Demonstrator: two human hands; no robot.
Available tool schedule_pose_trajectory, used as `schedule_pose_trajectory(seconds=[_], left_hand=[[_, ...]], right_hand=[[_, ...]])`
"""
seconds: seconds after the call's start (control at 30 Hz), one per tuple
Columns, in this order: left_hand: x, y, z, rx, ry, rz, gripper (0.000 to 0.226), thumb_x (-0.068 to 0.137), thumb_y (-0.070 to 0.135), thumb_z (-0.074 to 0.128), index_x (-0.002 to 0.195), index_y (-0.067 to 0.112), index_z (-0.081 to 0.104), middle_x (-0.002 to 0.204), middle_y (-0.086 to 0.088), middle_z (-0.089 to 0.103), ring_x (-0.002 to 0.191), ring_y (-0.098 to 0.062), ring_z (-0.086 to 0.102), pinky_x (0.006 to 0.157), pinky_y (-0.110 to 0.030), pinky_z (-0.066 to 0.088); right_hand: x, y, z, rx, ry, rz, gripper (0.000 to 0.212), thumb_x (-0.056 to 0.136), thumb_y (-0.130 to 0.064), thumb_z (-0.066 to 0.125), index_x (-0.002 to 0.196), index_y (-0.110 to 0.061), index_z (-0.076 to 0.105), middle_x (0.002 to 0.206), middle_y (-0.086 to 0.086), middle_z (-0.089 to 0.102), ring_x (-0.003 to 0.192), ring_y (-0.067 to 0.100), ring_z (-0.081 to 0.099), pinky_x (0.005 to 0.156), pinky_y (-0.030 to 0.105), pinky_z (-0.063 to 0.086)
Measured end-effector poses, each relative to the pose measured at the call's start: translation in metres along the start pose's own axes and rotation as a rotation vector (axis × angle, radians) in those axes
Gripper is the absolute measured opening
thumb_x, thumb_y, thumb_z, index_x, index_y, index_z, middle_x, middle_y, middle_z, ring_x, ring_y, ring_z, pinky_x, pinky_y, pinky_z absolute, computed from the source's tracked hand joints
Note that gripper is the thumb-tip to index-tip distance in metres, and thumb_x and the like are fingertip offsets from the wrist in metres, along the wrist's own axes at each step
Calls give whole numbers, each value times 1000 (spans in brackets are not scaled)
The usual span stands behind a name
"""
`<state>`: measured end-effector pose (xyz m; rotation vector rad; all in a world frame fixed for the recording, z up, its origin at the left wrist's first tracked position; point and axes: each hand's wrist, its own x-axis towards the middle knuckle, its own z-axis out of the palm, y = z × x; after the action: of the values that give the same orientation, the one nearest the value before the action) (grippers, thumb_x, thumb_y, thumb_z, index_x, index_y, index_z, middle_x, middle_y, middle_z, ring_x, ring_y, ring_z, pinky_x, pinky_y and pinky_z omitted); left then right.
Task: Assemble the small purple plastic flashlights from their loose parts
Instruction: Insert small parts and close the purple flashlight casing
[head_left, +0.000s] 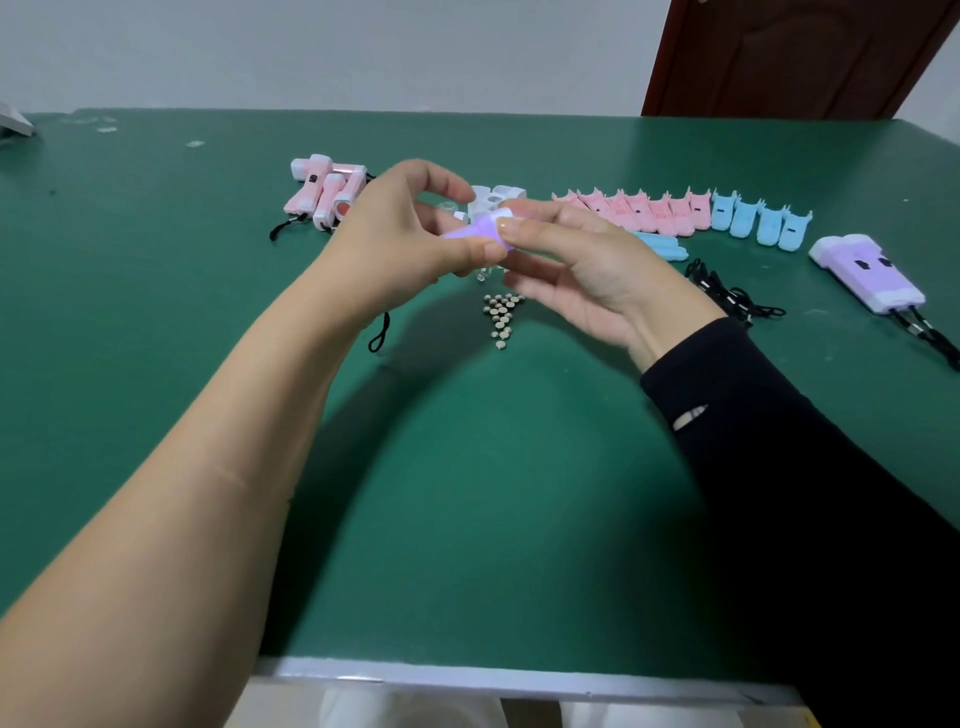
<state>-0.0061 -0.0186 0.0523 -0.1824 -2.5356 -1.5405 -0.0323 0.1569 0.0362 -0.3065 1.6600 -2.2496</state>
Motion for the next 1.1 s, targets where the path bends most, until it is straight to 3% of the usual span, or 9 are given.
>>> schedule_pose_trajectory(seconds=[0.17, 0.27, 0.47, 0.6, 0.7, 0.8, 0.87, 1.0, 1.1], left_hand=[[-3, 1, 8, -5, 87, -16, 50, 75, 29, 83, 113, 19, 52, 85, -1, 74, 66, -2, 65, 64, -20, 45], [-3, 0, 12, 6, 92, -44, 52, 76, 36, 82, 115, 20, 52, 89, 2, 74, 79, -7, 69, 70, -24, 47], [-2, -1, 8, -64, -249, -90, 17, 96, 37, 59, 107, 26, 65, 100, 9, 74, 78, -2, 68, 68, -21, 51], [-2, -3, 15, -226, -307, -203, 25, 103, 28, 46, 110, 12, 63, 85, 6, 75, 58, -2, 60, 54, -14, 46], [-2, -1, 22, -331, -247, -223, 22, 103, 24, 45, 103, 11, 63, 71, 8, 70, 50, -1, 52, 49, -13, 40], [-2, 1, 27, -435, -200, -238, 21, 103, 22, 45, 101, 12, 63, 68, 9, 68, 48, -1, 48, 46, -13, 38], [-3, 2, 30, -463, -200, -245, 23, 103, 22, 45, 107, 10, 64, 73, 6, 69, 48, -2, 47, 47, -13, 37], [-5, 2, 30, -433, -317, -284, 22, 102, 23, 46, 108, 11, 63, 92, 2, 76, 55, -4, 52, 49, -16, 38], [-7, 0, 29, -381, -430, -320, 30, 96, 26, 54, 117, 7, 62, 104, -2, 74, 69, -5, 64, 58, -17, 47]], right_hand=[[3, 6, 6, 41, 29, -5, 12, 90, -12, 65, 99, -18, 61, 92, 1, 73, 82, 17, 71, 88, 31, 53], [3, 7, 7, 32, 65, -26, 10, 90, -12, 64, 99, -16, 62, 97, 4, 71, 80, 17, 71, 83, 28, 55], [6, 2, -6, 129, 298, -73, 4, 90, -14, 65, 92, -11, 66, 76, 2, 66, 63, 13, 62, 61, 21, 53], [7, 1, -13, 161, 325, -87, 5, 89, -17, 67, 89, -12, 67, 68, -2, 66, 61, 10, 58, 61, 21, 52], [7, 2, -10, 199, 308, -98, 8, 90, -20, 66, 90, -12, 67, 68, -5, 67, 62, 7, 59, 64, 21, 53], [8, 4, -4, 191, 243, -57, 17, 96, -30, 57, 89, -16, 66, 78, -4, 73, 72, 9, 67, 75, 26, 55], [8, 6, 1, 147, 198, -45, 24, 99, -32, 50, 90, -15, 64, 85, 0, 75, 81, 14, 71, 85, 33, 55], [3, 4, 5, 88, 195, -73, 26, 102, -27, 44, 96, -8, 61, 83, 5, 74, 73, 19, 71, 64, 32, 59], [1, 4, 6, -51, 214, -69, 22, 102, -27, 46, 99, -13, 62, 84, 0, 74, 71, 17, 70, 66, 35, 57]])
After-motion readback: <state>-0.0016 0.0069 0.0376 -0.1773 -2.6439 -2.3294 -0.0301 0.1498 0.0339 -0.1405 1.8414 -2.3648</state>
